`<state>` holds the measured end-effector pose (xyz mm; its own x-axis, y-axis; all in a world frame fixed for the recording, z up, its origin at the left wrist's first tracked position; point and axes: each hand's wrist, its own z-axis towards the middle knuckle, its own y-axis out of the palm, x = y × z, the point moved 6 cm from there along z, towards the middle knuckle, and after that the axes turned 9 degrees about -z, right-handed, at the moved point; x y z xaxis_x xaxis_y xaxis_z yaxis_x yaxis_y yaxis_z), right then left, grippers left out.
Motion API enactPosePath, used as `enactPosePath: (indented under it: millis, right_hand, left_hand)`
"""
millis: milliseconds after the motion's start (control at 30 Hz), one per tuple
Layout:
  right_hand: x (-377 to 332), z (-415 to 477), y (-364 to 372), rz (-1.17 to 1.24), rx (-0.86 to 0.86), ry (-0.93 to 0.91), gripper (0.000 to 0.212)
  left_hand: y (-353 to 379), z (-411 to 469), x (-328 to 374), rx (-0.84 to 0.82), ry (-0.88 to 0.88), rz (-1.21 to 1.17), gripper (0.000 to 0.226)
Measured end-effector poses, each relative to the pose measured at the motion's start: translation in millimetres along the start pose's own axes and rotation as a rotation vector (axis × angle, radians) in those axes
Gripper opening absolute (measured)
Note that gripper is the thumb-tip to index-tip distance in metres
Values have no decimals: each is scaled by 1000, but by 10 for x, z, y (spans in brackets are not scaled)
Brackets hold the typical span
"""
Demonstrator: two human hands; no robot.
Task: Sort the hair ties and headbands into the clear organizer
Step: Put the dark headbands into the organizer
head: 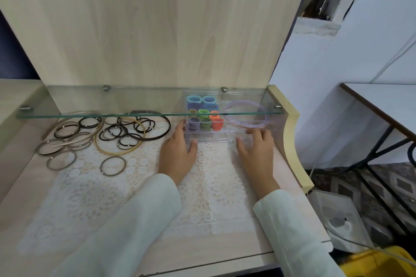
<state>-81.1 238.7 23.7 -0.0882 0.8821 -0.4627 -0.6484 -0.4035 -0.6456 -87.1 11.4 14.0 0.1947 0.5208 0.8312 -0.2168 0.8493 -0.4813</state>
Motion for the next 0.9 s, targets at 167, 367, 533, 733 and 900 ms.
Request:
enactPosePath:
  millis: [167,367,533,733,900]
  right_hand:
    - [-160,-44,92,-144,-53,-229,25]
    - [-195,-99,130,-338,-49,-317,32]
    - [-196,-103,139,-331,-95,-294,36]
    - [-192,-94,128,-335,-92,-255,36]
    - [-183,-89,123,-349,-103,-229,30]
  left_hand:
    - [66,-33,2,-81,16,128,75]
    - [103,-31,-16,-115,14,176,91]
    - [109,-38,-27,-134,15,190,97]
    - [105,-38,-23,-136,9,194,97]
    - [100,-32,-16,-125,23,187,98]
